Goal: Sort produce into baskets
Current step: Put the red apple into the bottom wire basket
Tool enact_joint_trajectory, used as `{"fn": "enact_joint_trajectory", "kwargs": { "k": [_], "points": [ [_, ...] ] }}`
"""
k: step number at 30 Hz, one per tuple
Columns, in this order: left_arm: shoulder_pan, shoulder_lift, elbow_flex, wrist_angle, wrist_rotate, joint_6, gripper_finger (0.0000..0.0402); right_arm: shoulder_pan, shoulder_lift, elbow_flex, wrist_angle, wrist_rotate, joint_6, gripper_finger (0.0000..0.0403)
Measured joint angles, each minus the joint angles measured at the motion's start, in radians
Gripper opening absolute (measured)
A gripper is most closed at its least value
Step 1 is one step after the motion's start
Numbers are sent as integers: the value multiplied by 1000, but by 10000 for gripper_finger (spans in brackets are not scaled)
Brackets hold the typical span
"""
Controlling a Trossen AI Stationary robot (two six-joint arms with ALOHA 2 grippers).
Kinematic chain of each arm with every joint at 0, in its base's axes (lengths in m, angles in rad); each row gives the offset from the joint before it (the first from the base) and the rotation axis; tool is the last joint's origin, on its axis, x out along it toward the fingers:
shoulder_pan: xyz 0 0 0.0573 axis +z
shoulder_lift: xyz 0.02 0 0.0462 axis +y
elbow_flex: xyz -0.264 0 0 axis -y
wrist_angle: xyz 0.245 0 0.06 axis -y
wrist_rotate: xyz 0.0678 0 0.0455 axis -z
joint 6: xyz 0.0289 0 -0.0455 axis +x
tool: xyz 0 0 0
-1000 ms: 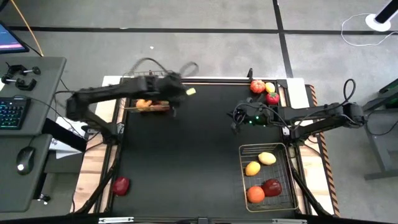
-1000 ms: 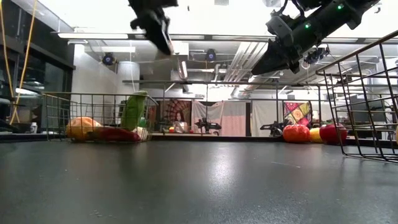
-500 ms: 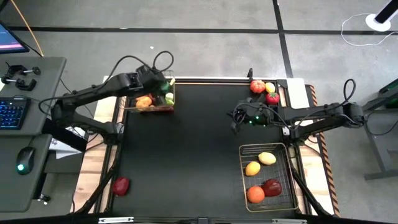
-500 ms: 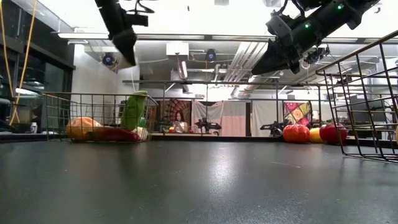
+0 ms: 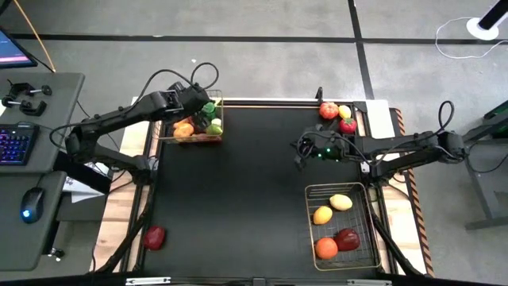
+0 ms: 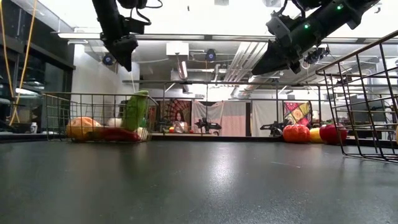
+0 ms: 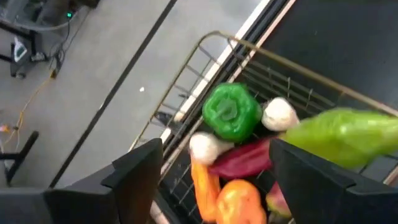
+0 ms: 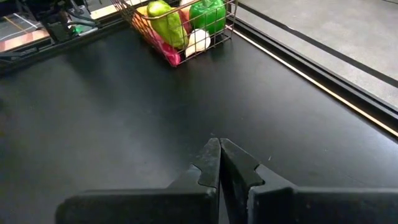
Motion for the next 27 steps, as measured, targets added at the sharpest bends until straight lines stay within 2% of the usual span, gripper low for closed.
{"fn": "enact_joint_trajectory", "kwargs": {
  "k": [9,11,15,17,21,27],
  "points": [
    [-3,-1,0,-107,12,-111,287,0,0,0,0,0,0,0],
    [-11,-1,0,-141,74,-169,287,0,0,0,0,0,0,0],
    [-71,-1,-6,-211,328,-335,287,0,0,0,0,0,-1,0],
    [-151,-2,-28,-230,425,-417,287,0,0,0,0,0,-2,0],
    [-408,19,-115,-243,501,-617,287,0,0,0,0,0,-3,0],
    [-816,166,-170,-280,650,-949,287,0,0,0,0,0,0,0]
  ]
}}
